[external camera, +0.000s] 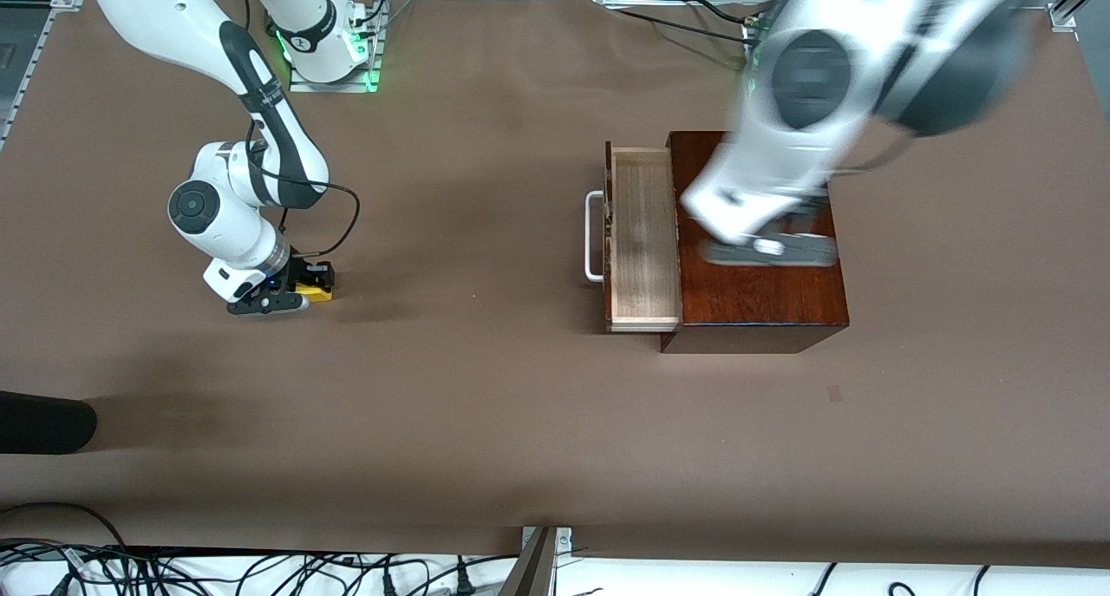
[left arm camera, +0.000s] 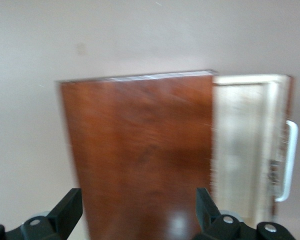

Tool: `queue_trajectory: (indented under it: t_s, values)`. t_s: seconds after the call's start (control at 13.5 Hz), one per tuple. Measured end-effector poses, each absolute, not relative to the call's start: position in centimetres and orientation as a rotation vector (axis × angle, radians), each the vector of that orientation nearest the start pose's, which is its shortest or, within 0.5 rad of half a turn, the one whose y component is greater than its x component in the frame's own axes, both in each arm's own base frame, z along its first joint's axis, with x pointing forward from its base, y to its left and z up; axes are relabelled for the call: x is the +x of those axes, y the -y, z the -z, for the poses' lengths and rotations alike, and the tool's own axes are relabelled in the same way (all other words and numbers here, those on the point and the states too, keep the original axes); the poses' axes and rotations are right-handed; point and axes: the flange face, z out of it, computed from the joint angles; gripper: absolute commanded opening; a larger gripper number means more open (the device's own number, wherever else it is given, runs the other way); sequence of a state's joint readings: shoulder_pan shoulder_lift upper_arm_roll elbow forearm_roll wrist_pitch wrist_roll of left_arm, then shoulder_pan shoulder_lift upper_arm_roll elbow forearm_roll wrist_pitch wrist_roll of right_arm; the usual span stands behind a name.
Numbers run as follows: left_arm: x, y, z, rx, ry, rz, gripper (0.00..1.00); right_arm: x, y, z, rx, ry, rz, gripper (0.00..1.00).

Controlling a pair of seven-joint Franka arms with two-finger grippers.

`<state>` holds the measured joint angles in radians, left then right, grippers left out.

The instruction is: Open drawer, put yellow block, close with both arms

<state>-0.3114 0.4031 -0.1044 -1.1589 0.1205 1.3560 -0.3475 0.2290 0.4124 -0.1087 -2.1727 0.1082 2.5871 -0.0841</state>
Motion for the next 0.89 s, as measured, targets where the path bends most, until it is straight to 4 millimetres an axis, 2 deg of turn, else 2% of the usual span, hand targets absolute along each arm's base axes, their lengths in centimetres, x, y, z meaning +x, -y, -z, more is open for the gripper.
queue_trajectory:
  t_s: [0.15,0.22,0.44,0.59,0.74,0.89]
  values:
    - [62.1,16.5,-57.0,-3.007,-0.175,-0.239,1.00,57.2,-8.3,-22.1,-3.102,0.232,-0.045,0.00]
    - [62.5,13.8,-57.5,-3.014,-0.202,-0.239,1.00,57.7,-9.4,-23.4,-3.090,0.266,-0.058,0.00]
    - [63.2,8.8,-57.6,-3.024,-0.182,-0.257,1.00,58.4,-13.2,-26.4,-3.034,0.492,-0.005,0.00]
    - [62.9,5.2,-56.9,-3.028,-0.215,-0.303,1.00,58.1,-17.3,-28.5,-2.985,0.643,0.025,0.00]
    - [61.6,3.9,-57.2,-3.031,-0.220,-0.270,1.00,57.5,-22.2,-31.1,-2.954,0.838,0.050,0.00]
    - [59.7,4.0,-57.7,-3.029,-0.231,-0.168,1.00,56.7,-28.0,-34.5,-2.916,1.044,0.113,0.00]
